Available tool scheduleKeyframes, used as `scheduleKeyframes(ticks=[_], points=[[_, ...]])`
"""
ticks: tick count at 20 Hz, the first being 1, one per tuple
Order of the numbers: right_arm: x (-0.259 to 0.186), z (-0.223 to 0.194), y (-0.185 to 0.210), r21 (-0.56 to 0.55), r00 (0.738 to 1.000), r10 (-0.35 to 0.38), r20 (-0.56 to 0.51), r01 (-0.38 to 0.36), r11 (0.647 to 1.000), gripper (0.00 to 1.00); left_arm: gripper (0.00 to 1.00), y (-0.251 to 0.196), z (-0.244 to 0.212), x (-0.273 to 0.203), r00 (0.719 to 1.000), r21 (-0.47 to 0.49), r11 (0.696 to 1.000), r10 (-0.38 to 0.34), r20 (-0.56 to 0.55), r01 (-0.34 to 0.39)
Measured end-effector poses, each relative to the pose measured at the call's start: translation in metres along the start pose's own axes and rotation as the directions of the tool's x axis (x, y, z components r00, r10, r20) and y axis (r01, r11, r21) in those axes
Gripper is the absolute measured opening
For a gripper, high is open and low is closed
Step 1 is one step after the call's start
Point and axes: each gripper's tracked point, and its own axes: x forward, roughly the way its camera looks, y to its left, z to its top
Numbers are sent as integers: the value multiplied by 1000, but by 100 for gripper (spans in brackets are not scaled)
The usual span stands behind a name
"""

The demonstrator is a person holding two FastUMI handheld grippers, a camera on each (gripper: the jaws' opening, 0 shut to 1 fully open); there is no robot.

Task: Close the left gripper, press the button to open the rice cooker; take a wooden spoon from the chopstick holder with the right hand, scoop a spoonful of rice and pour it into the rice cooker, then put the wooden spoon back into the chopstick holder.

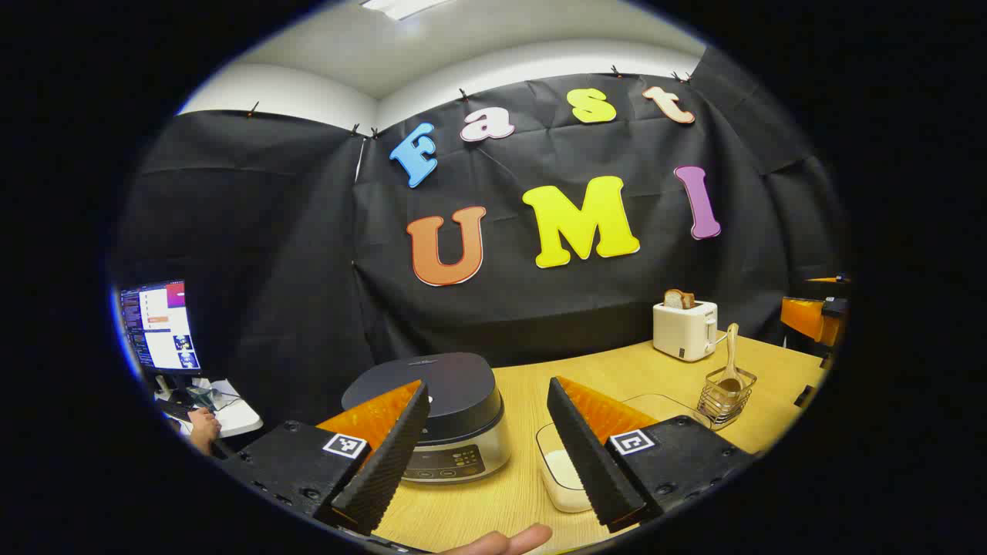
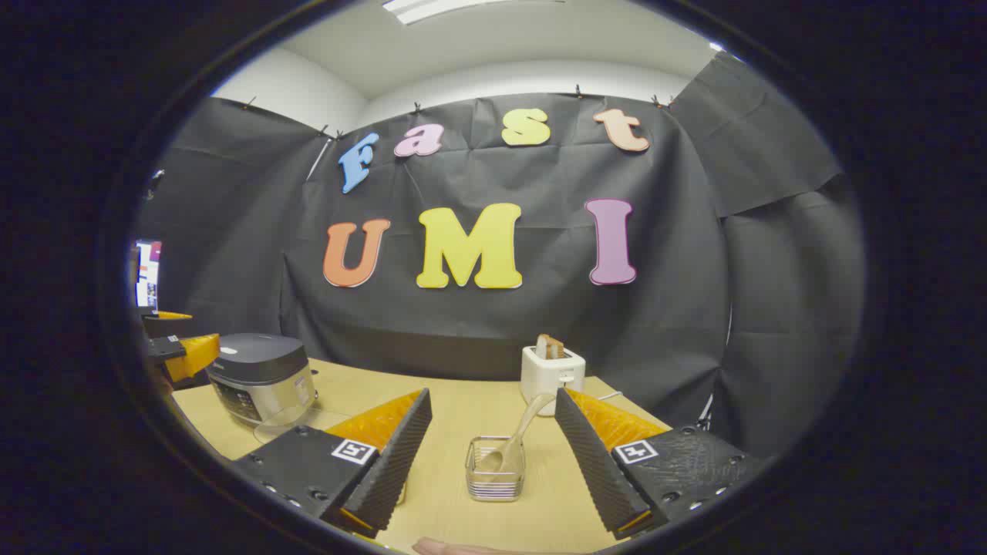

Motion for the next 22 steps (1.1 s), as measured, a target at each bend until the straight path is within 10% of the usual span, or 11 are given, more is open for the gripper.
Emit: scheduleKeyframes(ticks=[15,22], points=[[9,-12,1,-10,999,18,-38,-18,1000,96,97,19,-4,7,999,-64,998,27,-32,-29],[9,-7,-12,-14,1000,-21,-20,21,1000,95,48,45,-4,25,995,-125,992,13,-96,-25]])
